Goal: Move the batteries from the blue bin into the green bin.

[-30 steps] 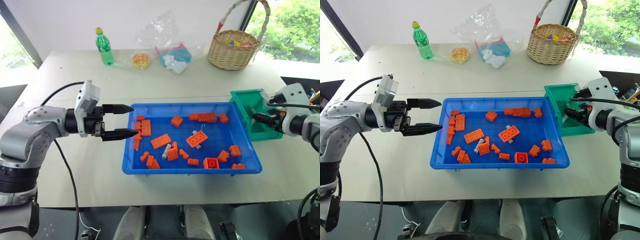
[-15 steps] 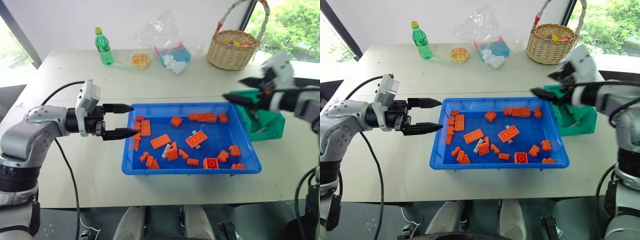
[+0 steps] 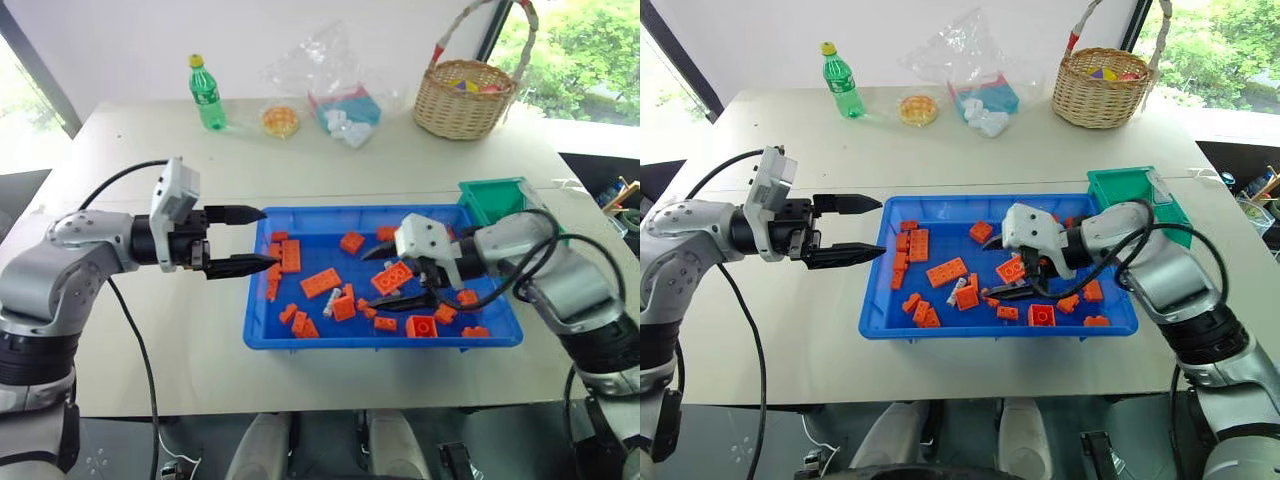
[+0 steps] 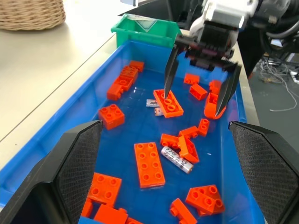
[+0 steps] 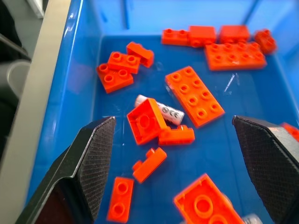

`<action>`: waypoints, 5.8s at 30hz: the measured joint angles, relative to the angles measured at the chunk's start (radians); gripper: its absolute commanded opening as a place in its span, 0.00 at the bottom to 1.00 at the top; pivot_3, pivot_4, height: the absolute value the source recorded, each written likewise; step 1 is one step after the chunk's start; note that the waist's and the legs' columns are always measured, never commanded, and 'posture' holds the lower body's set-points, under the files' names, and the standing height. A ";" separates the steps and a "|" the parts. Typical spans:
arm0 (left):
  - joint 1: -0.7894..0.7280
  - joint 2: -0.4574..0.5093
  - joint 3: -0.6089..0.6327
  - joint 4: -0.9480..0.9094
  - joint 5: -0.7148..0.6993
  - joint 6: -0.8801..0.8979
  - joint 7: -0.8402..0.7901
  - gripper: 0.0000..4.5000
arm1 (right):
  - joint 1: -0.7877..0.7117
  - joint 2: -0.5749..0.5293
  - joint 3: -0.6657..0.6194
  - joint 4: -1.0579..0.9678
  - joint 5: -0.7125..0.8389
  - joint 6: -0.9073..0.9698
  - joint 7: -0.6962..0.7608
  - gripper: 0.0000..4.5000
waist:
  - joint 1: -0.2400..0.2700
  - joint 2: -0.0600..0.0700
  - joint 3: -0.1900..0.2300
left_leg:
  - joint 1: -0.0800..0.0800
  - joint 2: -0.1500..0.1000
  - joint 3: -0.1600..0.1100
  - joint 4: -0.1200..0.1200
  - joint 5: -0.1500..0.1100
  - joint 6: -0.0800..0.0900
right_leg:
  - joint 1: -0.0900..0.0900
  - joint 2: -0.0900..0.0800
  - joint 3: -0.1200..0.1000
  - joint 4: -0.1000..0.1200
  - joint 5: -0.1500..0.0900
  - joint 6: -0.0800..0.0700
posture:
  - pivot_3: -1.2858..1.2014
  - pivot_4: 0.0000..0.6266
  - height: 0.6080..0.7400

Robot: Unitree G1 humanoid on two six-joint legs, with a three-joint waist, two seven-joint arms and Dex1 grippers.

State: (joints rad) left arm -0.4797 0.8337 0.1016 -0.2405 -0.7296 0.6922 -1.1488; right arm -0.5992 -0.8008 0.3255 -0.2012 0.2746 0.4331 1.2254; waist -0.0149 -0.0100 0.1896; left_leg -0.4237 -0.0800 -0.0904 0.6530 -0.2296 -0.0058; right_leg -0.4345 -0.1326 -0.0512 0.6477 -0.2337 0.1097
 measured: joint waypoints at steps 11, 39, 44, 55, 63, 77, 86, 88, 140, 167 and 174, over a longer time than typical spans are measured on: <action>0.007 0.012 0.015 -0.008 -0.011 0.003 0.019 1.00 | -0.017 0.118 0.099 0.230 -0.223 -0.433 0.010 0.91 | 0.002 0.000 0.000 | 0.000 0.000 0.000 0.001 0.000 -0.001 | 0.000 0.000 0.000 0.000 0.000 0.000 | 0.52 0.24 0.64; -0.017 0.014 0.013 0.007 0.001 -0.006 0.009 1.00 | -0.001 0.135 0.101 0.234 -0.192 -0.290 0.157 0.49 | 0.001 0.000 0.000 | 0.000 0.000 0.000 0.001 0.000 -0.001 | 0.000 0.000 0.001 0.001 0.000 0.000 | 0.52 0.24 0.64; -0.017 0.014 0.013 0.006 0.001 -0.006 0.008 1.00 | 0.002 0.156 0.097 0.202 -0.185 -0.268 0.140 0.00 | 0.001 0.000 0.000 | 0.001 0.000 0.000 0.001 0.000 -0.001 | 0.001 0.000 0.001 0.001 0.000 0.000 | 0.52 0.24 0.64; -0.020 0.008 0.011 0.007 0.005 -0.013 0.006 1.00 | -0.112 0.230 0.002 0.197 -0.102 -0.074 0.050 0.00 | -0.003 0.000 0.000 | 0.002 0.000 0.000 0.000 0.000 -0.001 | 0.000 0.001 0.002 0.002 0.001 -0.001 | 0.52 0.24 0.64; -0.036 -0.002 0.003 0.023 0.020 -0.026 0.009 1.00 | -0.210 0.356 0.037 0.466 -0.255 -0.125 -0.162 0.32 | 0.002 -0.001 0.000 | 0.002 -0.001 0.001 0.000 0.001 -0.002 | 0.000 0.001 0.003 0.002 0.001 -0.001 | 0.52 0.24 0.64; -0.024 -0.002 0.004 0.003 0.018 -0.022 0.019 1.00 | -0.278 0.296 0.041 0.509 -0.206 -0.281 0.114 0.67 | -0.003 -0.001 0.000 | 0.002 -0.001 0.001 0.000 0.001 -0.002 | 0.000 0.002 0.003 0.002 0.001 -0.001 | 0.52 0.24 0.64; -0.017 -0.002 0.008 -0.006 0.010 -0.022 0.034 1.00 | -0.312 0.270 0.166 0.564 -0.303 -0.554 0.294 0.67 | -0.007 -0.001 0.000 | 0.002 0.001 0.002 0.000 0.001 -0.002 | -0.001 0.003 0.004 0.002 0.001 -0.001 | 0.52 0.24 0.64; -0.007 -0.002 0.012 -0.010 0.007 -0.022 0.039 1.00 | -0.321 0.274 0.170 0.586 -0.314 -0.593 0.300 0.67 | -0.005 -0.001 0.000 | 0.003 0.001 0.002 0.000 0.001 -0.002 | -0.001 0.004 0.004 0.002 0.001 -0.001 | 0.52 0.24 0.64; 0.007 -0.001 0.031 -0.017 -0.002 -0.030 0.045 1.00 | -0.283 0.349 0.207 0.634 -0.406 -0.681 0.303 0.02 | -0.004 -0.001 0.000 | 0.008 0.004 0.004 -0.002 0.001 -0.003 | 0.001 0.008 0.009 0.002 0.002 -0.003 | 0.52 0.24 0.64; 0.018 0.011 0.001 -0.031 -0.011 -0.025 -0.029 1.00 | 0.082 -0.184 -0.413 0.299 -0.313 0.065 -0.235 0.02 | 0.018 -0.001 0.000 | 0.004 0.005 0.010 -0.002 0.000 -0.001 | -0.002 0.004 0.010 0.000 0.002 -0.003 | 0.52 0.24 0.64; -0.004 0.008 -0.010 -0.022 -0.005 -0.029 -0.036 1.00 | 0.111 -0.183 -0.413 0.312 -0.327 0.121 -0.342 0.79 | 0.007 -0.001 0.000 | 0.004 0.005 0.010 -0.002 0.000 -0.001 | -0.002 0.005 0.010 0.000 0.002 -0.003 | 0.52 0.24 0.64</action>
State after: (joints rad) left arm -0.4835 0.8413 0.0917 -0.2622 -0.7350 0.6637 -1.1850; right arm -0.4879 -0.9841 -0.0871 0.1109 -0.0520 0.5542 0.8829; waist -0.0079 -0.0111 0.1898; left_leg -0.4201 -0.0754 -0.0808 0.6512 -0.2296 -0.0067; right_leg -0.4364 -0.1279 -0.0412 0.6474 -0.2319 0.1064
